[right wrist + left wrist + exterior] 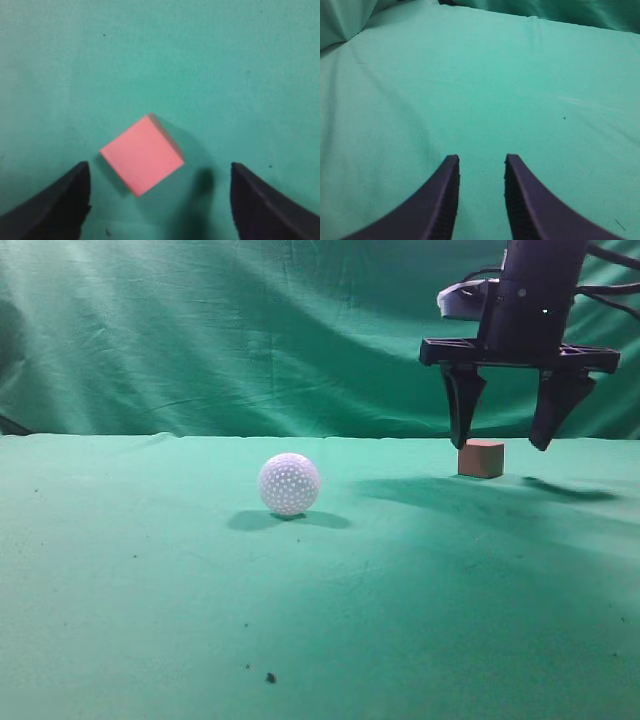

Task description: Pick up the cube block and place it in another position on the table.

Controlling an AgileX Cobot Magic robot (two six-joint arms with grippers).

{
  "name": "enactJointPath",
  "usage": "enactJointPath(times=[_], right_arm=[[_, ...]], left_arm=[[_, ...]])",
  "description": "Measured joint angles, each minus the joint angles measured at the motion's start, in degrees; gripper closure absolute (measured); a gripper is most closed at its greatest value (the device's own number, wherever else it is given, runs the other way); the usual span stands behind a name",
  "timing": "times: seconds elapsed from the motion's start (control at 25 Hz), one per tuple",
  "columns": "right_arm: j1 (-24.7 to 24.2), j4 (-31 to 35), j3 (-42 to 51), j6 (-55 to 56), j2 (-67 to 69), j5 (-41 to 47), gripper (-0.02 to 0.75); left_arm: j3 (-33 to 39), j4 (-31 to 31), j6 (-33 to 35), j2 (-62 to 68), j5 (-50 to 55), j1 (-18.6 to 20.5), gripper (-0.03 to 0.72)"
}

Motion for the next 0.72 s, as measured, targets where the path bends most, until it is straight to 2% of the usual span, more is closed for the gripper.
enactJointPath(times=[0.04, 0.12, 0.24, 0.32, 0.4, 0.52, 0.72], right_arm=[[0.0, 0.1, -1.6, 0.0, -0.3, 2.2, 0.210], [0.0, 0.1, -4.0, -0.1, -1.8, 7.2, 0.311], [0.0, 0.0, -5.0, -0.3, -6.9, 11.9, 0.595], [0.0, 0.0, -5.1, -0.3, -11.2, 14.2, 0.684], [0.0, 0.0, -4.4, -0.3, -15.3, 15.4, 0.738], [0.0, 0.0, 0.4, -0.3, -22.7, 15.7, 0.738], [0.0, 0.6, 15.2, 0.3, -37.2, 11.9, 0.738]], left_arm=[[0.0, 0.0, 0.0, 0.0, 0.0, 0.0, 0.426], [0.0, 0.0, 0.0, 0.0, 0.0, 0.0, 0.426], [0.0, 0.0, 0.0, 0.0, 0.0, 0.0, 0.426], [0.0, 0.0, 0.0, 0.0, 0.0, 0.0, 0.426], [0.0, 0.0, 0.0, 0.0, 0.0, 0.0, 0.426], [0.0, 0.0, 0.0, 0.0, 0.0, 0.0, 0.426], [0.0, 0.0, 0.0, 0.0, 0.0, 0.0, 0.426]])
